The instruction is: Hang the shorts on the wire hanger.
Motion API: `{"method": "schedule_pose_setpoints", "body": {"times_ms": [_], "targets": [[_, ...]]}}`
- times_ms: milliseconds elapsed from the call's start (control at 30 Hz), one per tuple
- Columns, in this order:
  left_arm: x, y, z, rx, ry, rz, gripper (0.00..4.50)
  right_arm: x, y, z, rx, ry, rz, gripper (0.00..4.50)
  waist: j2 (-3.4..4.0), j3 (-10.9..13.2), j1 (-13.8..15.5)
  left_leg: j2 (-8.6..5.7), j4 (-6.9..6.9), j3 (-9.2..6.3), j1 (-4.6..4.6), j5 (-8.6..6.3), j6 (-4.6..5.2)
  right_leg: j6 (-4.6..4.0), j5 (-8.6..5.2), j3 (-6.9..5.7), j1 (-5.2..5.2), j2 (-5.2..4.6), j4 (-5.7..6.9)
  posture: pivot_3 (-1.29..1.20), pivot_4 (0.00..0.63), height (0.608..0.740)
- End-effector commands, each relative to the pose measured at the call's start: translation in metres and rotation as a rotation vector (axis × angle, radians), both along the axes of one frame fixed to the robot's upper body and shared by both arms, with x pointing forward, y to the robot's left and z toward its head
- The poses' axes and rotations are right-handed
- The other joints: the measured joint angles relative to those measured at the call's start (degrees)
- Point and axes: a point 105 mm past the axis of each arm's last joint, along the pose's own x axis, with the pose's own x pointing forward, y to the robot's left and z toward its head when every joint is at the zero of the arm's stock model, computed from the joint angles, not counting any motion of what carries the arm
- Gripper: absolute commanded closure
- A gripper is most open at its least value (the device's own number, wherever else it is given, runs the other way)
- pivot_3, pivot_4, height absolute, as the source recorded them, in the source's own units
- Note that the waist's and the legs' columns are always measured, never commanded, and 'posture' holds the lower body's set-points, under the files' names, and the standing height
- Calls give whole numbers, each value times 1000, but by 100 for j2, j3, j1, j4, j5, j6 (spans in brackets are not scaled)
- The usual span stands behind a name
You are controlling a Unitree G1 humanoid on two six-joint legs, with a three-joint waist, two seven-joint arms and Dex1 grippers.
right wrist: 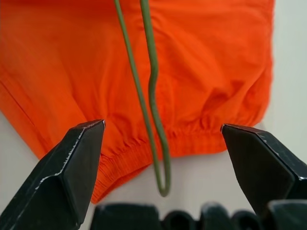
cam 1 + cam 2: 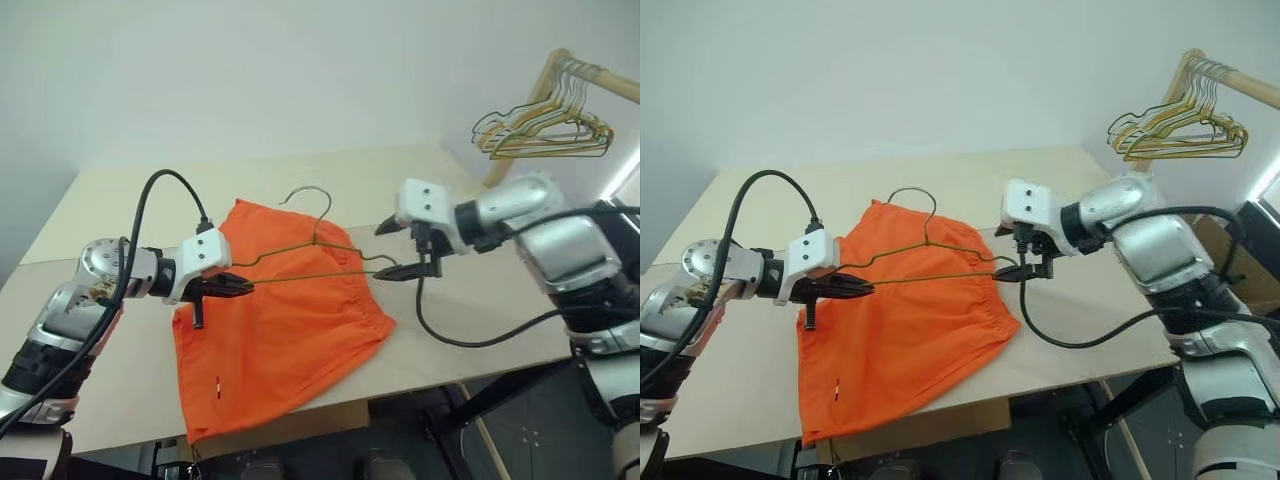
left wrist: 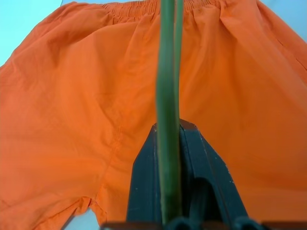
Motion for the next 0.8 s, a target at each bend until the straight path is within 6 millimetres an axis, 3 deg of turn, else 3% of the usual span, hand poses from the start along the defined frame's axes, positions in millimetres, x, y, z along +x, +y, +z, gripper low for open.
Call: {"method": "schedule_pose_setpoints", "body": {"times_ms": [33,133,500,667,800], "targets": [[1,-4,15,-15,-57,-23,4500,11,5,-3,-65,10,-43,36,0,0,0,-1,2,0,-2,0,0,0,0,-1,-2,0,-1,30,0,740],[-1,-5,16,-19,-60,-23,4500,16,9,-11,-83,32,-44,593,0,0,8,-5,2,0,-7,-1,0,1,0,-4,-3,0,-3,39,0,740],[-4,-3,18,-28,-62,-23,4500,17,10,-18,-118,55,12,4385,0,0,17,-10,2,-1,-12,1,-3,3,1,-4,-9,0,0,48,0,740],[-8,-7,19,-54,-108,-100,4500,10,10,-17,-106,65,55,4467,0,0,3,-10,2,-1,-12,1,-4,3,1,-3,-10,0,1,43,0,740],[-14,-3,17,-63,-79,-160,3382,-3,1,-17,-96,83,82,4500,0,0,31,-9,3,0,-14,1,-4,3,1,-5,-10,0,-1,33,0,740]]}}
